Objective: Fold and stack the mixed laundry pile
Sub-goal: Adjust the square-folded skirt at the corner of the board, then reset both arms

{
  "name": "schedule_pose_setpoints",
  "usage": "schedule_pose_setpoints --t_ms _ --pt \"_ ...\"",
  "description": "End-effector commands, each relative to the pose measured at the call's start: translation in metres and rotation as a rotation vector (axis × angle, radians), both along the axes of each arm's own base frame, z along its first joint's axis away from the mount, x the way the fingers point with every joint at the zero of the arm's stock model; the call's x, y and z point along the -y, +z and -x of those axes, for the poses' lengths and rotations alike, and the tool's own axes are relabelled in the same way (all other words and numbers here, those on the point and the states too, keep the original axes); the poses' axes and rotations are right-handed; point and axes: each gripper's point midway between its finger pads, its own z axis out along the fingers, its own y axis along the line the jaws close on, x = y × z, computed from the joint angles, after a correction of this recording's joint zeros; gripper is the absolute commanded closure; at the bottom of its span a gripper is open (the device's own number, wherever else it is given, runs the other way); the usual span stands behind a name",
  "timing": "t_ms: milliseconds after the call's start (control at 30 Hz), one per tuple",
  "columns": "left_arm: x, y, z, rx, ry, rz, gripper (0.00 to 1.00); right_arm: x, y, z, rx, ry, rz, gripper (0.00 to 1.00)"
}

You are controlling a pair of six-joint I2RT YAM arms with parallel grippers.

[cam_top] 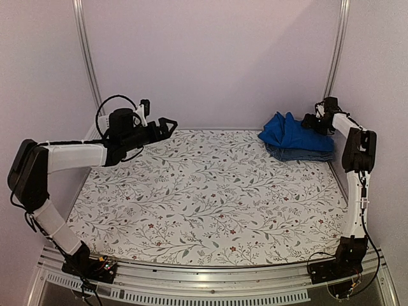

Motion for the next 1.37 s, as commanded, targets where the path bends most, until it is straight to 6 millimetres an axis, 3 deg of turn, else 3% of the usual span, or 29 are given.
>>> schedule_pose_setpoints --t_ms 0,33,100,200,300,400,467,500,533,600,700,733,767,867,967,1100,1200,1333 --pt "-0.031 0.028 0.004 0.021 0.029 -0.055 0.0 -0.02 0.099 0.009 0.151 0.034 0.004 0.07" --pt "-0.039 0.033 0.004 0.026 0.039 -0.062 0.0 -0.022 0.118 0.013 0.177 0.038 0.008 0.06" --pt "-0.052 0.042 0.005 0.023 0.045 -0.058 0.01 -0.027 0.136 0.019 0.194 0.049 0.006 0.04" --pt "-0.074 0.05 0.005 0.005 0.064 -0.063 0.0 -0.044 0.155 0.03 0.205 0.087 -0.007 0.03" --pt "-0.091 0.053 0.004 -0.044 0.091 -0.146 0.0 -0.07 0.162 0.044 0.196 0.15 -0.015 0.01" --pt "-0.109 0.061 0.003 -0.053 0.164 -0.265 0.0 -0.105 0.162 0.071 0.188 0.234 -0.063 0.01" --pt "-0.125 0.056 0.001 -0.095 0.236 -0.356 0.0 -0.132 0.157 0.09 0.184 0.278 -0.093 0.01" --pt "-0.131 0.05 0.002 -0.128 0.257 -0.387 0.0 -0.151 0.169 0.104 0.217 0.306 -0.089 0.01" --pt "-0.136 0.045 0.003 -0.152 0.277 -0.412 0.0 -0.167 0.164 0.115 0.211 0.328 -0.082 0.01" --pt "-0.137 0.041 0.011 -0.151 0.277 -0.41 0.0 -0.194 0.171 0.143 0.236 0.372 -0.069 0.01" --pt "-0.127 0.031 0.029 -0.14 0.248 -0.382 0.0 -0.22 0.155 0.18 0.231 0.417 -0.087 0.01" --pt "-0.123 0.025 0.035 -0.144 0.239 -0.383 0.0 -0.231 0.159 0.197 0.248 0.435 -0.11 0.01" --pt "-0.121 0.019 0.041 -0.148 0.238 -0.386 0.0 -0.238 0.147 0.211 0.233 0.444 -0.127 0.01" --pt "-0.111 -0.011 0.058 -0.185 0.214 -0.383 0.0 -0.252 0.128 0.252 0.223 0.465 -0.162 0.01" --pt "-0.099 -0.045 0.073 -0.243 0.192 -0.396 0.0 -0.255 0.1 0.281 0.178 0.457 -0.176 0.01" --pt "-0.089 -0.076 0.087 -0.288 0.172 -0.385 0.0 -0.255 0.07 0.306 0.14 0.454 -0.21 0.01" --pt "-0.086 -0.082 0.089 -0.288 0.169 -0.369 0.0 -0.255 0.054 0.315 0.114 0.453 -0.211 0.01" --pt "-0.089 -0.081 0.086 -0.288 0.196 -0.381 0.0 -0.253 0.049 0.318 0.104 0.45 -0.208 0.01"
